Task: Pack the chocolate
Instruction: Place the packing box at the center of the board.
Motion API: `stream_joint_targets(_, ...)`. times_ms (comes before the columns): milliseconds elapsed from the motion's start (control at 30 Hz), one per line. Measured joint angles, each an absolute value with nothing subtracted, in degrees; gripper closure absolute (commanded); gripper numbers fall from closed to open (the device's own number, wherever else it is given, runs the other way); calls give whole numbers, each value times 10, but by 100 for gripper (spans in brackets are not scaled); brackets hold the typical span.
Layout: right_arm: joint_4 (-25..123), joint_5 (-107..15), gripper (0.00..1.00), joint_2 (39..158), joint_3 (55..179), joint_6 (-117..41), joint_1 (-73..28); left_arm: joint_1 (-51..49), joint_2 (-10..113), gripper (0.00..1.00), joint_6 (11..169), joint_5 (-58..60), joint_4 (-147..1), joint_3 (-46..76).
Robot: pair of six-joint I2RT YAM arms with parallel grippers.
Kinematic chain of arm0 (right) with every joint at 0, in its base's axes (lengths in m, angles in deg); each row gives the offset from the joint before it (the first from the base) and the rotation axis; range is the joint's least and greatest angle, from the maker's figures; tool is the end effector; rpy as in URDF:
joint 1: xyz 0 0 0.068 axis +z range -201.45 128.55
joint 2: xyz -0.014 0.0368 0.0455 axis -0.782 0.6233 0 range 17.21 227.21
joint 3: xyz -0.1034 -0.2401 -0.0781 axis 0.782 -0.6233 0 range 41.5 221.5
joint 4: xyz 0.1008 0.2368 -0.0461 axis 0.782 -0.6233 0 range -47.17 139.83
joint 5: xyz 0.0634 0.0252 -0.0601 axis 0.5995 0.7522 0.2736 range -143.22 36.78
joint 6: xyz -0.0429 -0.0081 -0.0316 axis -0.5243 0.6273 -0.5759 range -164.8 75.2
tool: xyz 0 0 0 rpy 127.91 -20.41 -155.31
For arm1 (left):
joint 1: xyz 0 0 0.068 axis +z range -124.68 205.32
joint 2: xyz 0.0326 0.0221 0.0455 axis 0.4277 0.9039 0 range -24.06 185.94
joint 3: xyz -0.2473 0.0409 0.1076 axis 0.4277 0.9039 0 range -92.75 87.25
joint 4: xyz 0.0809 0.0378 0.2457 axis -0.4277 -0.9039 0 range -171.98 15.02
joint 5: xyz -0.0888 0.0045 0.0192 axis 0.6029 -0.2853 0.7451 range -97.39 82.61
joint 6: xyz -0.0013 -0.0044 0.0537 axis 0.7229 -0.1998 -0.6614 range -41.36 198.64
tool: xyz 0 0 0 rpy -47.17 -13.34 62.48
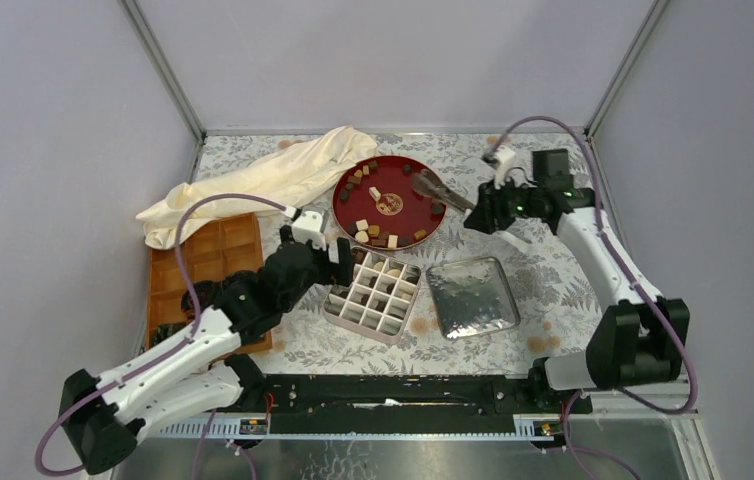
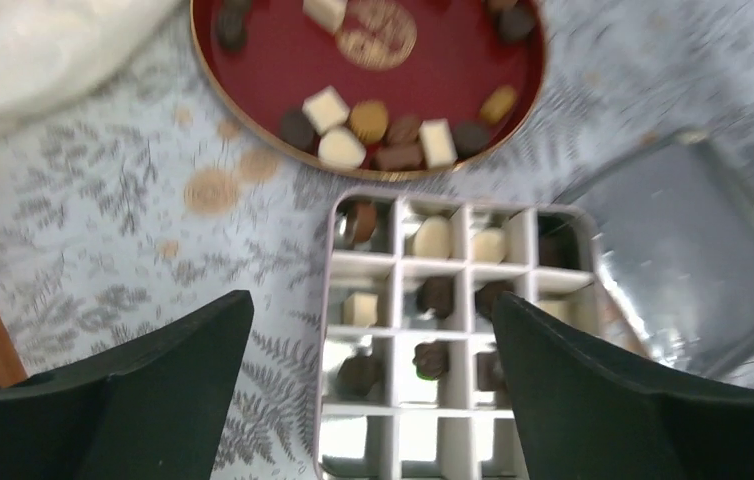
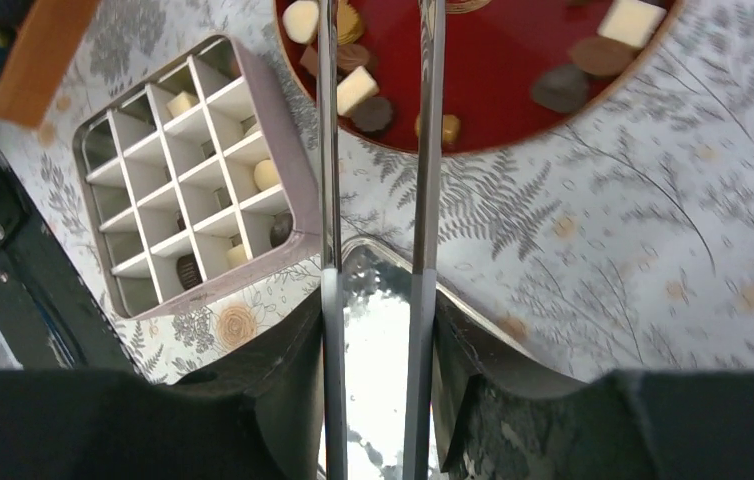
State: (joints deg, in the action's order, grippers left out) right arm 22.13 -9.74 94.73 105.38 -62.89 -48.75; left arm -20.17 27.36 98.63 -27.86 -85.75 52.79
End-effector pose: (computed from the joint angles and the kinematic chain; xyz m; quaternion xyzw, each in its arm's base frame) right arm 0.2888 0.0381 0.3059 -0.3028 0.8050 0.2833 0.4244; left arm 0.1507 -0.1355 0.2558 0.0964 0.8418 -0.1472 0.5102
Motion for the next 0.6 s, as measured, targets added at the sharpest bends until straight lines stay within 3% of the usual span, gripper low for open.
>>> stream_joint_targets(267, 156, -214, 56, 1099, 1196, -683, -340, -163, 240, 2, 910, -182, -857, 451)
stream_joint_targets(467, 111, -298, 56, 1225, 1317, -684, -291, 108, 328, 1, 957, 32, -821, 435)
stream_joint_targets(600, 81, -337, 56, 1292, 1386, -679, -273, 152, 348, 1, 965, 67, -820, 451)
